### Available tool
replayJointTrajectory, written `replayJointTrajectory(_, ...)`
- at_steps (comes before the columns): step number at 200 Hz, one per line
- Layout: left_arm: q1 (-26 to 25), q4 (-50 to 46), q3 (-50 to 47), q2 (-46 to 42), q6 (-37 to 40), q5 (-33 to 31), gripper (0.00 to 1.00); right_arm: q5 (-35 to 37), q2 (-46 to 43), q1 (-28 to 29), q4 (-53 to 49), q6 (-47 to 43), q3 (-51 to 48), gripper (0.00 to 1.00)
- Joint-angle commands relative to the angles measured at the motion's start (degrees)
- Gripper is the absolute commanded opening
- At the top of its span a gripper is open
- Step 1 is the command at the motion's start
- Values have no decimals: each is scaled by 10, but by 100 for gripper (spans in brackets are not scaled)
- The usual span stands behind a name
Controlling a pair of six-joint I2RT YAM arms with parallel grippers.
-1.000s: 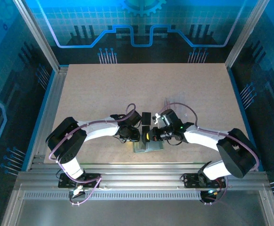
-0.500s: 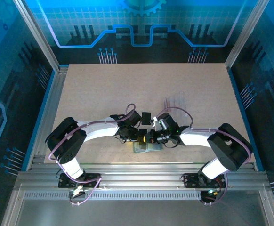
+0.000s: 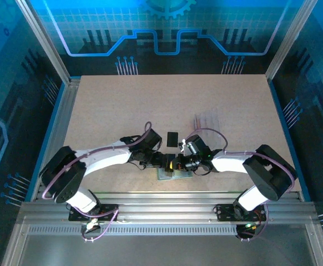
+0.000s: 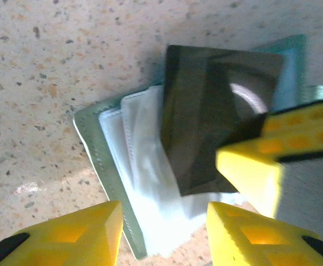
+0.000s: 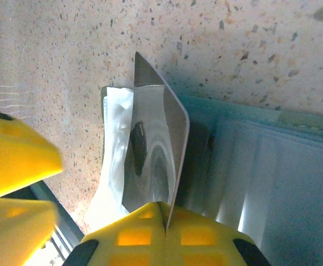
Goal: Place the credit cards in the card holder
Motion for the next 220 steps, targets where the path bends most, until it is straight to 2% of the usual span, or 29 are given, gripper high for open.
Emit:
replayJointTrajectory(1,24,7,-27,-26,-14,37,44,1,26,14,-60,1,-19,0)
replayJointTrajectory(43,41,28,-47,-1,-6,48,22,-22,39,14,-107,-18,4,0)
replayJointTrajectory(70,41,54,-55,31,-3,56,15,-32,39,14,-125,-20,9,0)
replayJointTrajectory(127,41,92,-79,74,-6,55,13,-47,45,12,-204,-66,54,0)
replayJointTrajectory(220,41,114,-104,63,-16,55,14,-82,109,13,-210,-75,83,0)
